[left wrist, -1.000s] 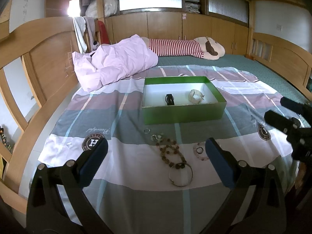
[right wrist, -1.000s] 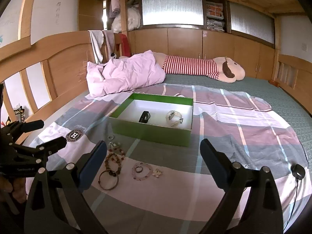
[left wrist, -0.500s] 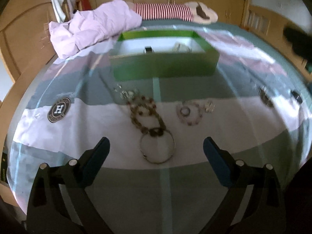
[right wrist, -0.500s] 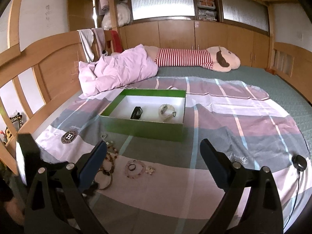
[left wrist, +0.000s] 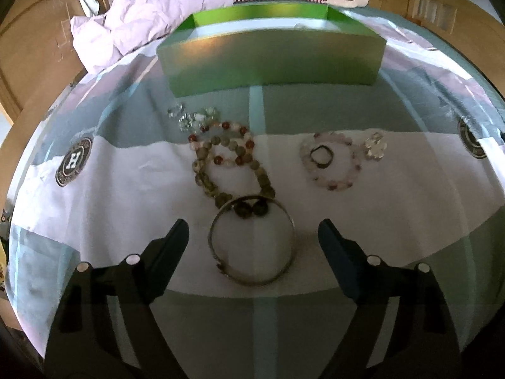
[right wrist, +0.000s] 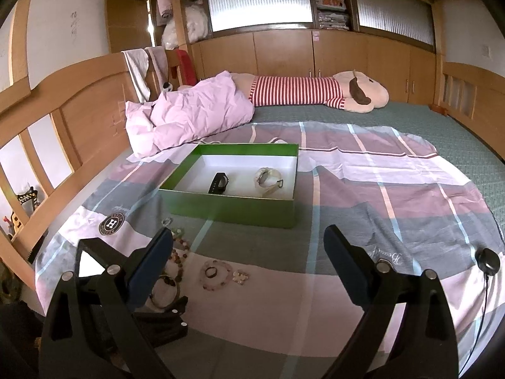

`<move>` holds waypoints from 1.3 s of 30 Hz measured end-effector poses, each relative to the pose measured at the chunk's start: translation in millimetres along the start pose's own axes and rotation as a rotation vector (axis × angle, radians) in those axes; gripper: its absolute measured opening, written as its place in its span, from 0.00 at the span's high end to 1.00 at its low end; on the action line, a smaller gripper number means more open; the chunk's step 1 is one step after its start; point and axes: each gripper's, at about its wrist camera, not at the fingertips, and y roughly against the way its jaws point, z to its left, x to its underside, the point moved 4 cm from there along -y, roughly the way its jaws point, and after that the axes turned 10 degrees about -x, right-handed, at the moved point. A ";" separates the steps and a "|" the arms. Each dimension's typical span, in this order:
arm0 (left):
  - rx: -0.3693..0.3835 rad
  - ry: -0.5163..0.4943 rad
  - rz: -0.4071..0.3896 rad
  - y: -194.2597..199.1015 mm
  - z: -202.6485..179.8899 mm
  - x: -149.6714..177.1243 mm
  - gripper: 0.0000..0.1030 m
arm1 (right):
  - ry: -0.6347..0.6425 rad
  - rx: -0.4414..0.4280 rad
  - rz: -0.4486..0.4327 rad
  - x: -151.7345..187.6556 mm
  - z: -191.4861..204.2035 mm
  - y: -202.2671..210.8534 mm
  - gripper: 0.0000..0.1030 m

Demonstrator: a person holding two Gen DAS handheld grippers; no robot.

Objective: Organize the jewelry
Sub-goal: 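Lower the left tool onto the metal bangle and close it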

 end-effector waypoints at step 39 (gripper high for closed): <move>-0.018 0.140 -0.505 177.1 98.0 -52.2 0.44 | 0.056 0.004 0.133 32.1 6.0 -46.8 0.19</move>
